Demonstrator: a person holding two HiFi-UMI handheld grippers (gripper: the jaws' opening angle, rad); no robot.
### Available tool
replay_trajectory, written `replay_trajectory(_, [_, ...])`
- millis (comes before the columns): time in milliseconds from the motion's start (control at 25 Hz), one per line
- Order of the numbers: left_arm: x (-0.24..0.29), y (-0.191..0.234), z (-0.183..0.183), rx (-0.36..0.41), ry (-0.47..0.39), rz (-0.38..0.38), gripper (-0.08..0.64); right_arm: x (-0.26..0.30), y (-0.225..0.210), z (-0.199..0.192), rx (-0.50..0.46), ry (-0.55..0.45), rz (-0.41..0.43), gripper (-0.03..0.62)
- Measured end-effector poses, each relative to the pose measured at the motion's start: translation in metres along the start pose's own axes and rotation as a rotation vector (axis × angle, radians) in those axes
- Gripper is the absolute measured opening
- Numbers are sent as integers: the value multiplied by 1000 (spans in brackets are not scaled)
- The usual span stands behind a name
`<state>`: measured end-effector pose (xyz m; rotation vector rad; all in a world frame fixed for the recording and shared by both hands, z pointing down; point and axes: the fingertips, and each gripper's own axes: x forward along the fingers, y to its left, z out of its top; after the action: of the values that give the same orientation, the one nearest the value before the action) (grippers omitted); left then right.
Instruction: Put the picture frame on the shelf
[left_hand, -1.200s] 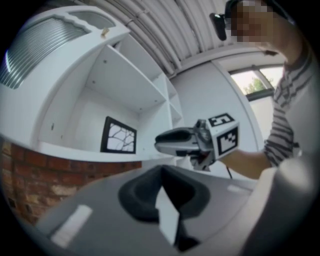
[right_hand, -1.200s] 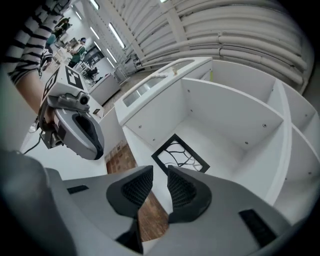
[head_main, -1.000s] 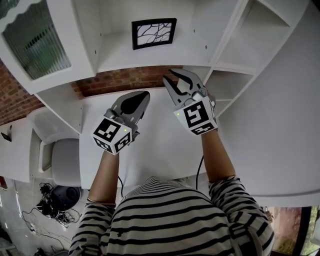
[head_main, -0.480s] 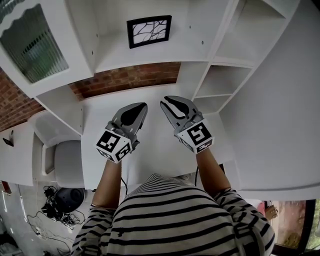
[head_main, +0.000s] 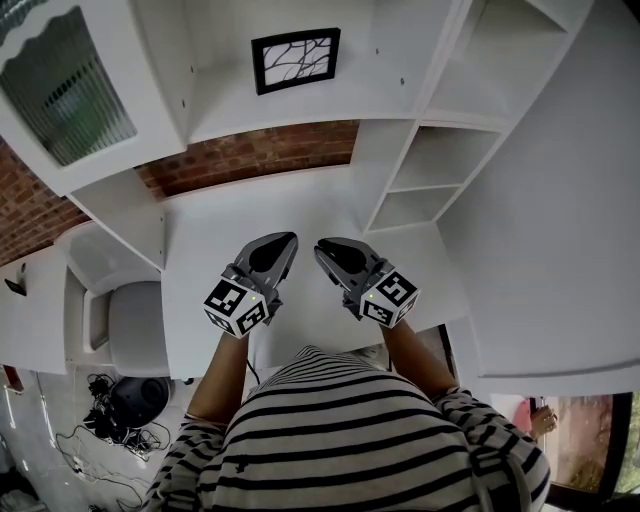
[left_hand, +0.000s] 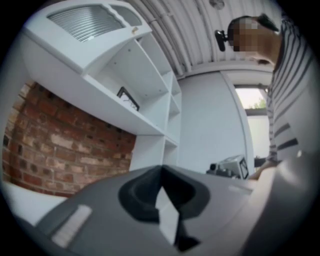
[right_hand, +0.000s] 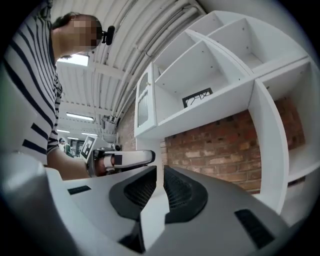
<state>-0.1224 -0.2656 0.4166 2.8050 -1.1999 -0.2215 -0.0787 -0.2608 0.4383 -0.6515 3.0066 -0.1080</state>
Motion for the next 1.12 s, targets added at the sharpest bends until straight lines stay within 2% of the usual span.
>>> replay_trajectory(160, [-7,-8,-22,-34,13,-26,8,-4,4,-22,41,37,5,44])
replay_trajectory(560, [-25,-28,-56,-38,71,-72,8,-12,24,-40,107,54,45,43])
replay_trajectory(840, [-33,-32,-58,-51,65,-72,8,-16,31,-50,115,83,48,14])
replay_trajectory(1120, [-33,-31,-51,-47,51,-76,8,-15,32,-42,92,91,37,8])
